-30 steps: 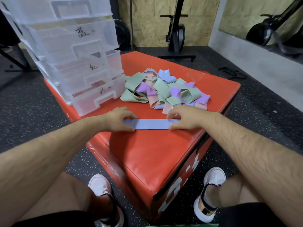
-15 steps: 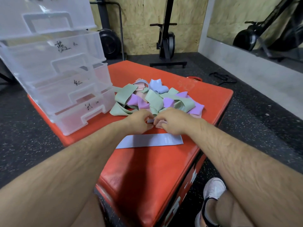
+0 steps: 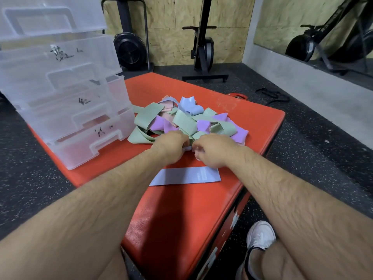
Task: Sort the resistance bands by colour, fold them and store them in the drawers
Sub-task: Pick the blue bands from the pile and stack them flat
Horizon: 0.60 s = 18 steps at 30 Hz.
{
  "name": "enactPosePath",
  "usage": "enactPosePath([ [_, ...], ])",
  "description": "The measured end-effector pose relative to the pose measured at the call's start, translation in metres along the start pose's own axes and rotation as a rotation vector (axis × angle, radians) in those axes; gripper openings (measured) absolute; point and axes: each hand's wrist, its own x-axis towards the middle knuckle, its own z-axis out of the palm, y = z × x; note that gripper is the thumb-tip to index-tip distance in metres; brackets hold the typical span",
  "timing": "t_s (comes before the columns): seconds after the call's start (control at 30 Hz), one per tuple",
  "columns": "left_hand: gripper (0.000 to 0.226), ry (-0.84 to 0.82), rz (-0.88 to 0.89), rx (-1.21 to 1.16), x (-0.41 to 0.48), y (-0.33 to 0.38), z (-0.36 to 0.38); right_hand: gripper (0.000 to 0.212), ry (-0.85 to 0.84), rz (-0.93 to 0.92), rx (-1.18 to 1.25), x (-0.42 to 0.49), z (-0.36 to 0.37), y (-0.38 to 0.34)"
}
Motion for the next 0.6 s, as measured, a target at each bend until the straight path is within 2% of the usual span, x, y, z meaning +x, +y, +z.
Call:
enactPosePath([
  [0.17, 0.013, 0.115, -0.067, -0.109, -0.004, -0.001, -0.016, 0.013, 0.032, 0.046, 0.008, -0.002, -0.001, 0.001],
  [0.27, 0.013, 0.247, -0.093, -0.213, -0.007, -0.005, -0.032, 0.027, 0.099, 0.090, 0.006, -0.001, -0.001, -0.001],
  [0.43, 0.017, 0.409, -0.155, -0.296, -0.015, -0.012, -0.056, 0.036, 0.128, 0.160, -0.007, 0.005, -0.002, -0.005],
  [0.53, 0.016, 0.521, -0.146, -0.369, -0.018, -0.019, -0.061, 0.039, 0.139, 0.179, 0.002, 0.009, -0.003, -0.008],
  [0.6, 0.019, 0.560, -0.108, -0.392, -0.021, -0.021, -0.064, 0.036, 0.206, 0.185, 0.044, 0.011, -0.008, -0.013],
])
